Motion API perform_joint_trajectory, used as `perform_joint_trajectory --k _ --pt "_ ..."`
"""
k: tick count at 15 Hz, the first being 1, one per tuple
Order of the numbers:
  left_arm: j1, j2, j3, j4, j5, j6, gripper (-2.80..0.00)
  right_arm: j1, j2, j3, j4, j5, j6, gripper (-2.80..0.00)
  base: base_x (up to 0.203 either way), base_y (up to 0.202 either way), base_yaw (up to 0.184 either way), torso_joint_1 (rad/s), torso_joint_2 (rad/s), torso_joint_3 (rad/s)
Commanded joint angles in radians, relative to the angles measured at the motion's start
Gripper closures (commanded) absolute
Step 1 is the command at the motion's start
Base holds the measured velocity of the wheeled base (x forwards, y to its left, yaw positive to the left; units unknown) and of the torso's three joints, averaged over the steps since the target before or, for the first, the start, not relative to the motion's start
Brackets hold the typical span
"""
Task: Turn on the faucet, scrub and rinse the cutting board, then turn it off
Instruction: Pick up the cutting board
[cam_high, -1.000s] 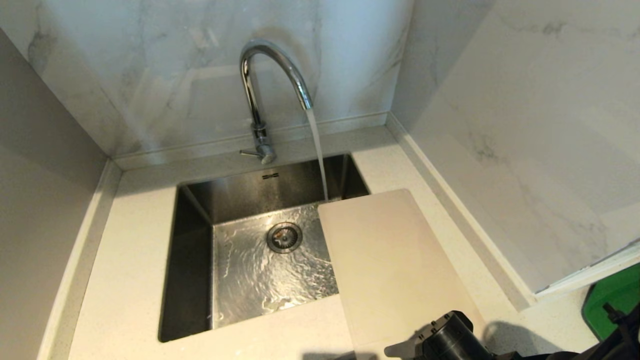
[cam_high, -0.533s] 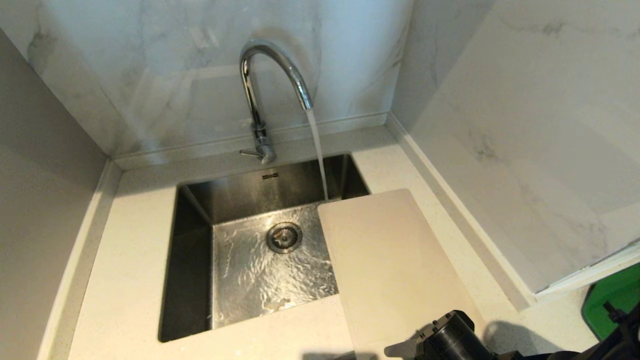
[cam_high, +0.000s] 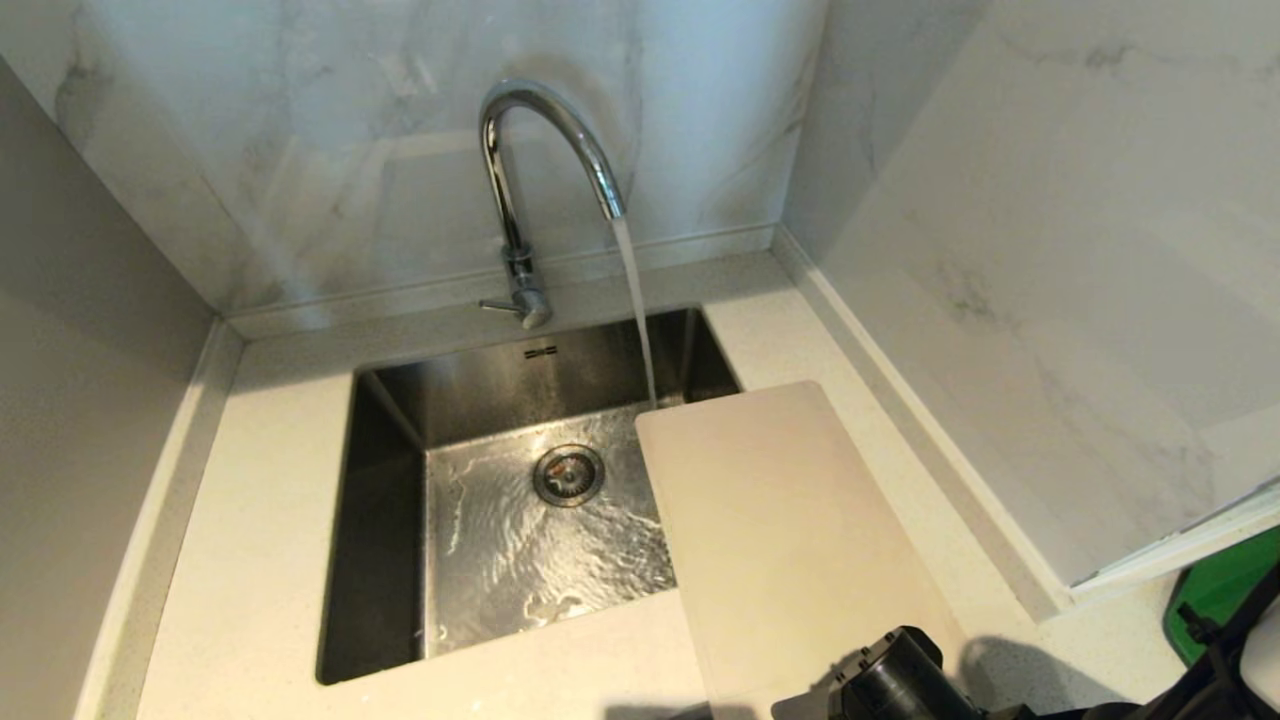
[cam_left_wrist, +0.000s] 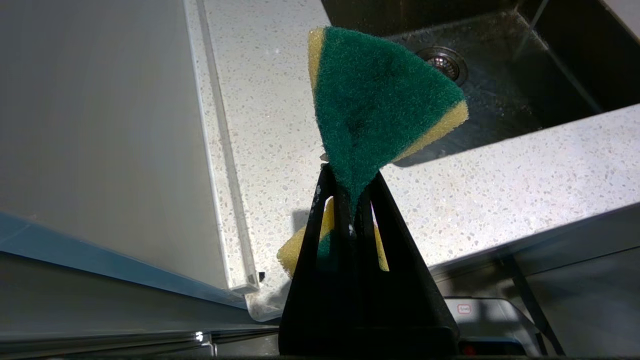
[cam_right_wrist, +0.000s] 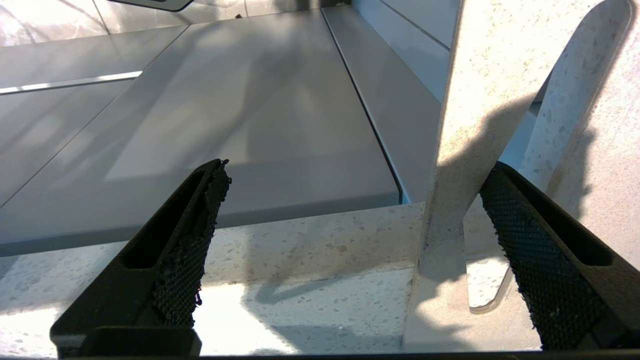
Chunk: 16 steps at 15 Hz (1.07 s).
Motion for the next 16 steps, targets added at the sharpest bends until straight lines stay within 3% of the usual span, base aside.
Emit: perform_joint_trajectory --k 1,10,16 --pt "0.000 0.000 0.000 0.001 0.000 0.000 0.00 0.000 0.004 0.000 -0.001 -0.002 -0.008 -2.80 0.000 0.000 0.000 0.000 0.00 0.000" --pt "0.000 0.000 0.000 0.001 0.000 0.000 0.00 0.000 0.074 -0.008 -0.006 -0.003 -0.009 -2.80 0.000 0.000 0.000 0.000 0.00 0.000" --pt "0.000 0.000 0.000 0.001 0.000 0.000 0.00 0.000 0.165 0.008 -0.130 -0.003 -0.008 -2.80 0.000 0.000 0.000 0.000 0.00 0.000"
